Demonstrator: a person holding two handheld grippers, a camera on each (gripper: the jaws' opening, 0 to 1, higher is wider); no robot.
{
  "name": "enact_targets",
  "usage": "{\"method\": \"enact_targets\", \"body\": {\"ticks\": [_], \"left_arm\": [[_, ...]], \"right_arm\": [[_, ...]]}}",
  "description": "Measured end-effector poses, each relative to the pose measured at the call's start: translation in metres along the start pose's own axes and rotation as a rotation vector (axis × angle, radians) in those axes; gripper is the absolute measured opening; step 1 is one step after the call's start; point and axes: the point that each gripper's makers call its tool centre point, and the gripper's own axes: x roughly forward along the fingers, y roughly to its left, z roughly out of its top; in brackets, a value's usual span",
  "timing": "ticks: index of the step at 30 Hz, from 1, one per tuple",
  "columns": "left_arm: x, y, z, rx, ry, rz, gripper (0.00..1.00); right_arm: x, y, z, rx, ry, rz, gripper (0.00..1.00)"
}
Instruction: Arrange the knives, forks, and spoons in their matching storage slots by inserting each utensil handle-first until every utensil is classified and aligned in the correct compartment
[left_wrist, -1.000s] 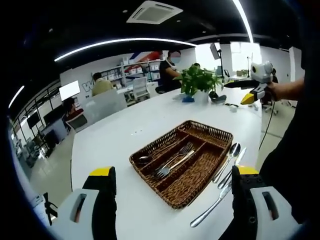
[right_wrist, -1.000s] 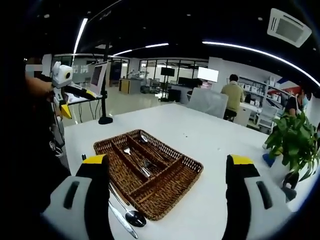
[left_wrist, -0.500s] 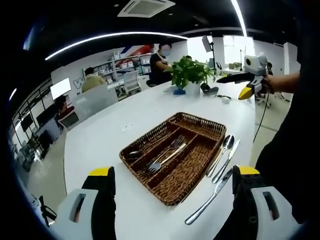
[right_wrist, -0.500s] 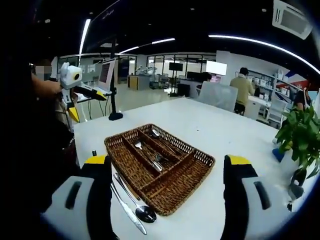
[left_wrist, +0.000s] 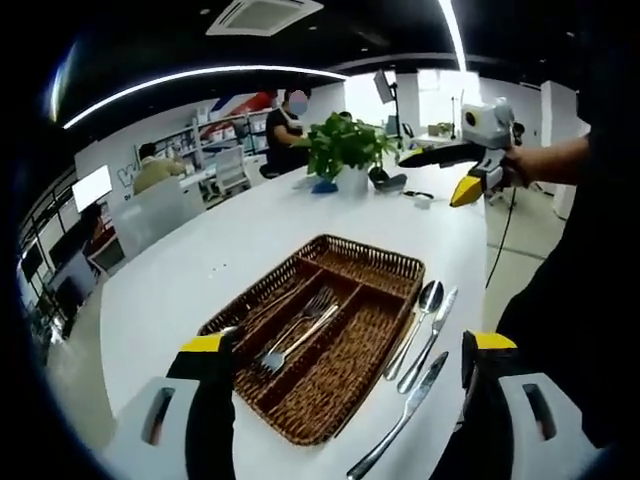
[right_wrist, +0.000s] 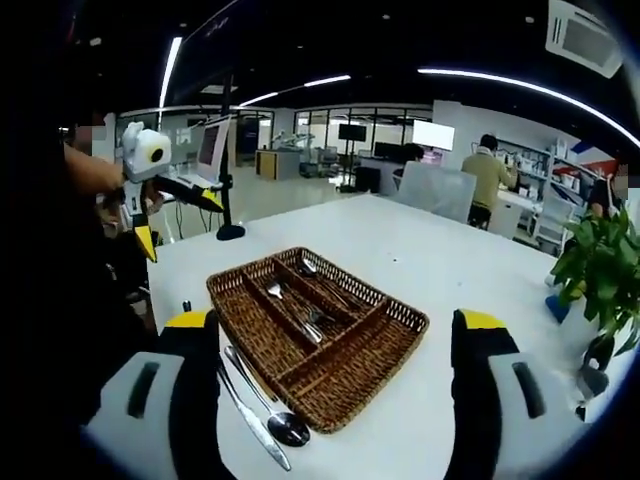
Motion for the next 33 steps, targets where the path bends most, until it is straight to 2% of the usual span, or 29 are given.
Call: {"method": "enact_targets", "body": {"ticks": [3, 5, 10, 18, 21, 22, 23, 28, 29, 32, 33], "left_arm": [[0.016, -0.019, 0.003, 0.049, 0.017, -0.069, 0.92], [0.030, -0.028, 0.010, 0.088, 0.019, -0.092, 0.91], [0.056, -0.039, 0.027, 0.124, 0.010, -0.133, 0.89], [0.080, -0.053, 0.035, 0.179, 0.034, -0.191, 0.82], [0.085, -0.055, 0.034, 0.179, 0.042, -0.199, 0.74], [0.093, -0.056, 0.029, 0.169, 0.064, -0.200, 0.72], [0.103, -0.061, 0.020, 0.167, 0.096, -0.219, 0.71], [0.114, -0.084, 0.015, 0.207, 0.110, -0.300, 0.67], [0.116, -0.088, 0.011, 0.208, 0.127, -0.319, 0.66], [0.122, -0.100, -0.002, 0.213, 0.179, -0.378, 0.52], [0.127, -0.101, -0.009, 0.242, 0.200, -0.371, 0.50]], "right_arm": [[-0.001, -0.001, -0.003, 0.048, 0.014, 0.007, 1.00], [-0.002, -0.002, -0.002, 0.040, 0.010, -0.004, 1.00], [-0.007, -0.008, 0.002, 0.047, 0.000, -0.019, 1.00], [-0.021, -0.021, 0.007, 0.059, -0.027, -0.064, 1.00], [-0.023, -0.022, 0.007, 0.060, -0.029, -0.072, 1.00], [-0.027, -0.025, 0.007, 0.064, -0.034, -0.083, 1.00], [-0.031, -0.028, 0.007, 0.079, -0.043, -0.095, 1.00], [-0.035, -0.029, 0.003, 0.081, -0.034, -0.102, 1.00], [-0.036, -0.029, 0.002, 0.075, -0.025, -0.104, 1.00], [-0.039, -0.028, 0.002, 0.054, -0.003, -0.096, 1.00], [-0.040, -0.024, 0.007, 0.049, -0.016, -0.081, 1.00]]}}
